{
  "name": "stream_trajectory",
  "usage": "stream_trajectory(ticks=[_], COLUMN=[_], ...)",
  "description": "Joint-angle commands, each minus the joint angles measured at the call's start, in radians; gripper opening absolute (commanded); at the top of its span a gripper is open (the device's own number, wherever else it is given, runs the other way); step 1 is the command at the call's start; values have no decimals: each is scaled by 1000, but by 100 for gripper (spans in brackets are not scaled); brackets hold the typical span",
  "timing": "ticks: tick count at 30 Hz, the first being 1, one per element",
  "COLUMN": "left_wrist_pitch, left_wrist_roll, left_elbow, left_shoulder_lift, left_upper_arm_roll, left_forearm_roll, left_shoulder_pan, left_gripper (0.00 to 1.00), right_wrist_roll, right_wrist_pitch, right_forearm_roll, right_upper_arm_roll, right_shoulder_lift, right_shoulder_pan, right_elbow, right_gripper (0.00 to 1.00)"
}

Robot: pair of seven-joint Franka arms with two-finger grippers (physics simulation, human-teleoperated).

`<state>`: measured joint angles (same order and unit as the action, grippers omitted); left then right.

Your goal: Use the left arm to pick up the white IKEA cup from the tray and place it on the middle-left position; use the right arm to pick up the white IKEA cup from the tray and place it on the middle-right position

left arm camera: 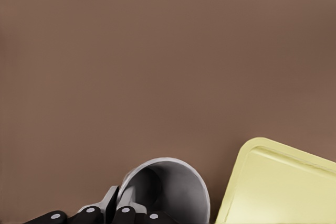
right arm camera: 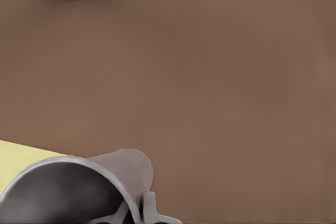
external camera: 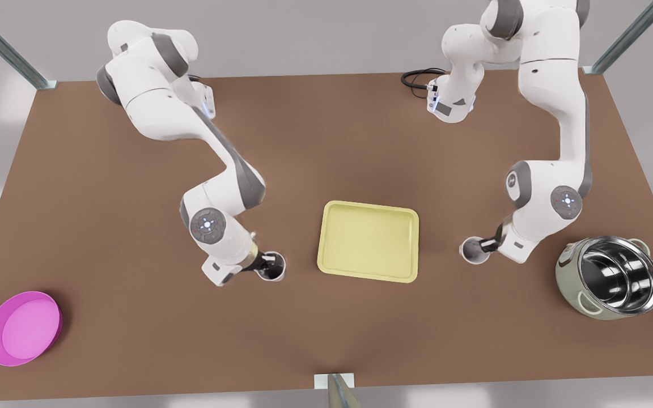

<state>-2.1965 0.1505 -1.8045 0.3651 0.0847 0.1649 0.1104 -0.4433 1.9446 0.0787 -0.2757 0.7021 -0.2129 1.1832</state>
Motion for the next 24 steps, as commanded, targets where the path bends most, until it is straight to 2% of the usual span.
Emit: stream_trajectory(ticks=[1,4,7,16,20,21,22,23,24], left_wrist_pitch=[6,-89,-181,-330,-333,-333,-333,-342,-342], left_wrist_roll=[-548,-749,-833,-893,-907,-907,-908,-913,-913], left_elbow=[8,8,8,1,1,1,1,1,1], left_shoulder_lift=[20,72,109,166,175,175,175,175,175], left_upper_arm_roll=[0,0,-3,-11,-11,-11,-11,-11,-11], left_forearm_roll=[140,269,300,306,317,317,317,315,315], left_shoulder_pan=[-57,-109,-117,-106,-104,-104,-104,-103,-103], left_gripper=[18,18,18,18,19,25,82,100,100], right_wrist_roll=[495,725,876,1009,1009,1008,1006,1008,1008], right_wrist_pitch=[-122,-122,-107,57,103,103,105,105,105], right_forearm_roll=[0,0,4,10,12,12,10,12,12], right_upper_arm_roll=[0,-5,0,66,76,76,76,78,78], right_shoulder_lift=[-7,-7,16,125,149,155,158,166,168], right_shoulder_pan=[56,170,233,263,262,262,262,262,263], right_elbow=[0,3,3,1,3,1,1,1,1], right_gripper=[20,20,20,20,20,20,20,20,20])
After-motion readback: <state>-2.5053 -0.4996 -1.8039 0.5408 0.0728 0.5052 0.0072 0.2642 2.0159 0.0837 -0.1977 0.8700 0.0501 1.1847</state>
